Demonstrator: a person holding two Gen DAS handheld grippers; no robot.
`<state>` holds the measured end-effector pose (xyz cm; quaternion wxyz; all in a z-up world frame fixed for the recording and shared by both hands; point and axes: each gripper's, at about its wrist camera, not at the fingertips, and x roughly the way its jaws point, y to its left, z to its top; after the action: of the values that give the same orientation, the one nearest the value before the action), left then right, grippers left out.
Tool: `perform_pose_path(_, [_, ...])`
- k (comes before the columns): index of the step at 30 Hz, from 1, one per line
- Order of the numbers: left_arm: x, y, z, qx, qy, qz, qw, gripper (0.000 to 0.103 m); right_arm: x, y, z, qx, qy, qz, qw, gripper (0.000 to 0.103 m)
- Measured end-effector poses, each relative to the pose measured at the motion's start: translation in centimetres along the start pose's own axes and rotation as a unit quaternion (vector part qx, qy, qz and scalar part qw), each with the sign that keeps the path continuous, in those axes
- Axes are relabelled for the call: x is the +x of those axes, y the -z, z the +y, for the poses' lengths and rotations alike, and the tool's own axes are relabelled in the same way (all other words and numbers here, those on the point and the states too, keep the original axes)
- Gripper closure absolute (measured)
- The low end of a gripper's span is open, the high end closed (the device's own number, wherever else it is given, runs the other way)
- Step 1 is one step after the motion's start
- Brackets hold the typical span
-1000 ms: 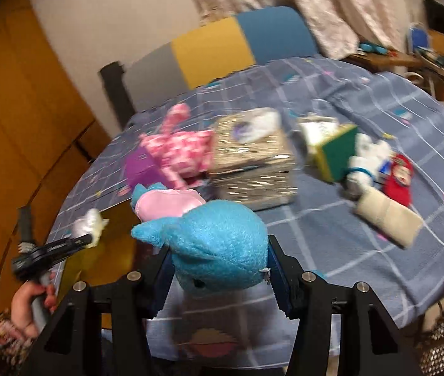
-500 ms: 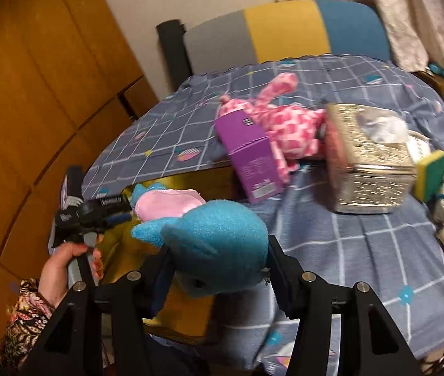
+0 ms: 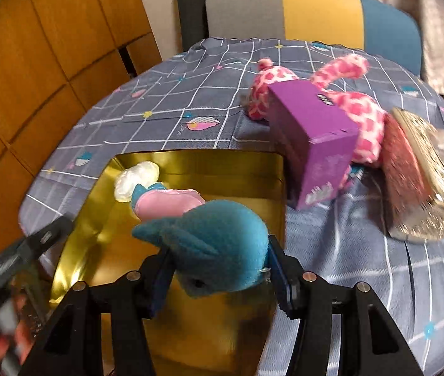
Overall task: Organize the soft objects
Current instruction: 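Lower the blue plush fish into the gold tray and open the right tool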
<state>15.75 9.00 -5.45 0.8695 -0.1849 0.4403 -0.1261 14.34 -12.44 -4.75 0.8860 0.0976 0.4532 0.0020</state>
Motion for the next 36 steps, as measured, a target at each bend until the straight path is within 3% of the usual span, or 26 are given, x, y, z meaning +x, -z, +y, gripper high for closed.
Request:
perform_pose_path(13, [-0.6,1.7,0.4,-0.006,0.014,0.016,0.9998,0.057,6.5,-3.0,2.3,-0.058,0.023,0.002,0.998,0.043])
perform_pose_path(18, [-0.4,2.0,0.3,-0.006,0.015,0.021,0.9996,0.057,7.0,-3.1,1.7,-0.063,0.029,-0.002,0.998,0.026])
perform_pose_path(26, [-0.2,2.4,-0.2,-0.001,0.025,0.026,0.9994,0.057,3.9,-2.8,1.0,-0.045,0.01,-0.031,0.998,0.024])
perform_pose_path(36, [-0.1,3.4,-2.1,0.025,0.042,0.033,0.9983,0.057,-1.6,0.3,0.3,-0.042,-0.008,-0.064,0.997,0.024])
